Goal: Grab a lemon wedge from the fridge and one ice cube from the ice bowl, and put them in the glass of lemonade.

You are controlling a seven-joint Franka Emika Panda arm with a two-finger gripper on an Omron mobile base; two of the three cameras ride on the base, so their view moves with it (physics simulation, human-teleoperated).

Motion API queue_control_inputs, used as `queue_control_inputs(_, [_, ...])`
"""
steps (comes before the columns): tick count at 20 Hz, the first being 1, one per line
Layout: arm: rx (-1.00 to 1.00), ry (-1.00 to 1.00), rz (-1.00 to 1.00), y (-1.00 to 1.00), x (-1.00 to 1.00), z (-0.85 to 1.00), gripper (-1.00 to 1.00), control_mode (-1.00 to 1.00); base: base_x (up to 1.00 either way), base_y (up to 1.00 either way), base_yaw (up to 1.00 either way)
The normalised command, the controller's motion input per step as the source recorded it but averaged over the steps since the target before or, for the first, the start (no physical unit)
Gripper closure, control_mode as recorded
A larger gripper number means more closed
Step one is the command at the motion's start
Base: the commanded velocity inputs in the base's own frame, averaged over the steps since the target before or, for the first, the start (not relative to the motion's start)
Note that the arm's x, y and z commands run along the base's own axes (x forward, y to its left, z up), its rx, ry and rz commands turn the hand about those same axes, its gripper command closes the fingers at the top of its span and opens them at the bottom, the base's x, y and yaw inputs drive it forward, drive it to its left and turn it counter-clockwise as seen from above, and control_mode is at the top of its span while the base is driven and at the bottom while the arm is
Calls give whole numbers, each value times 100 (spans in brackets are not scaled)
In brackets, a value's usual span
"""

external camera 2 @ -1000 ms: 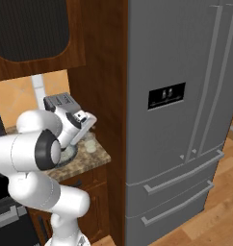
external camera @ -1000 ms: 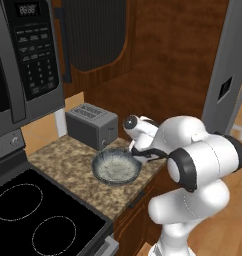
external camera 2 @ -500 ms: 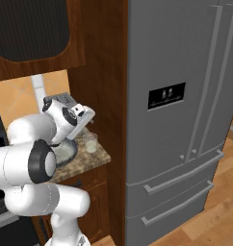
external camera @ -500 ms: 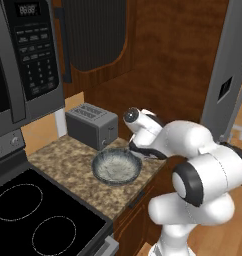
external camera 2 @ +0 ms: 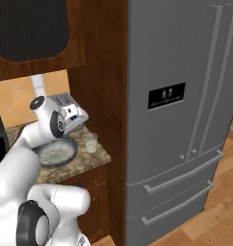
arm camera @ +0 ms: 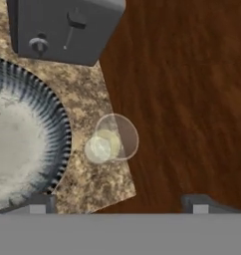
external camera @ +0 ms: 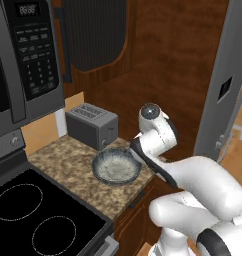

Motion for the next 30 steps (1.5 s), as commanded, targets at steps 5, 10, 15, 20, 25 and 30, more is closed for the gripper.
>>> queue_control_inputs(5, [29, -20, -14, 14, -100, 58, -100, -100, 0, 0, 0])
queue_control_inputs(10, [38, -4, -16, -28, -100, 20, -100, -100, 0, 0, 0])
queue_control_inputs(15, [36, -1, -11, -55, -81, 14, -100, -100, 0, 0, 0])
queue_control_inputs(20, [19, 1, -11, -48, -60, 1, -100, -100, 0, 0, 0])
queue_control_inputs(25, [-1, 0, -5, 22, -41, -34, -100, -100, 0, 0, 0])
queue_control_inputs(30, [0, 0, -1, 33, 3, -7, -100, -100, 0, 0, 0])
